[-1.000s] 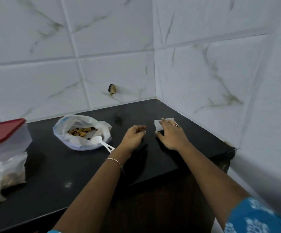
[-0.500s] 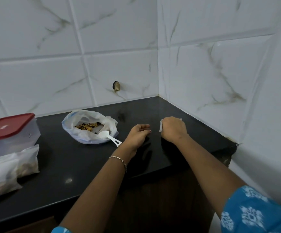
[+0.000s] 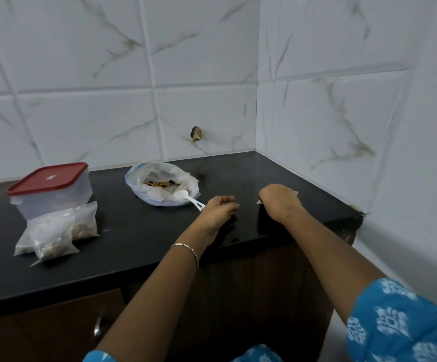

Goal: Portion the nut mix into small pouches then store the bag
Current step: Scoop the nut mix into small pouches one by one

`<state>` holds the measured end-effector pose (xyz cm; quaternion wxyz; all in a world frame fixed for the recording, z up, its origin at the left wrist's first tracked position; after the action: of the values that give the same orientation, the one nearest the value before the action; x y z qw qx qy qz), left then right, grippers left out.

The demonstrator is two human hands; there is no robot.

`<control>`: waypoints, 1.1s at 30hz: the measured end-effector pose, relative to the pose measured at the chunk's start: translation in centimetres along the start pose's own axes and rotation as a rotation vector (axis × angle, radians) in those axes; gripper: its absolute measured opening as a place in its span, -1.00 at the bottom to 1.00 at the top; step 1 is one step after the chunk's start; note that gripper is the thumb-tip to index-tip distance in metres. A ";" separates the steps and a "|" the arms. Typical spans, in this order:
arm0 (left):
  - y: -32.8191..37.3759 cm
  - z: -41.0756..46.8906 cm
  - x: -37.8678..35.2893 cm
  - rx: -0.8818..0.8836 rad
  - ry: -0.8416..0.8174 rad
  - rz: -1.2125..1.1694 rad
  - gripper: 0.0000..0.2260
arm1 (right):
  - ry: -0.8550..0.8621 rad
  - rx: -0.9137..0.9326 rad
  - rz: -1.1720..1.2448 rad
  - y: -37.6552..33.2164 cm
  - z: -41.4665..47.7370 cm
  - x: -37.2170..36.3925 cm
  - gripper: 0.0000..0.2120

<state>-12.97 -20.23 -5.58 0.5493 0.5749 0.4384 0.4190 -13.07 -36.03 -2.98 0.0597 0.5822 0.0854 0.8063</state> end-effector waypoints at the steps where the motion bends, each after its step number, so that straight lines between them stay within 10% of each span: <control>1: 0.0 -0.2 0.0 -0.001 0.006 -0.007 -0.75 | 0.008 0.013 -0.008 0.0 0.0 0.0 -0.83; 13: 1.5 -0.8 1.7 -0.107 -0.018 -0.298 -0.81 | 0.632 0.146 0.738 -4.6 -2.1 3.8 -0.86; 33: 1.5 -7.2 18.2 -0.293 0.343 -0.048 -0.87 | -0.048 -0.156 2.046 -21.6 -0.1 3.4 -0.89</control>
<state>-15.06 -0.75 -3.79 0.5542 0.3987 0.4734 0.5566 -14.32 -14.24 -4.30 -0.6170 0.3869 -0.5056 0.4626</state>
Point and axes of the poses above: each hand's wrist, its own z-axis towards the middle knuckle, its own x-axis out of the back of the hand, y = z × x, the point moved 4 cm from there along z, towards the middle knuckle
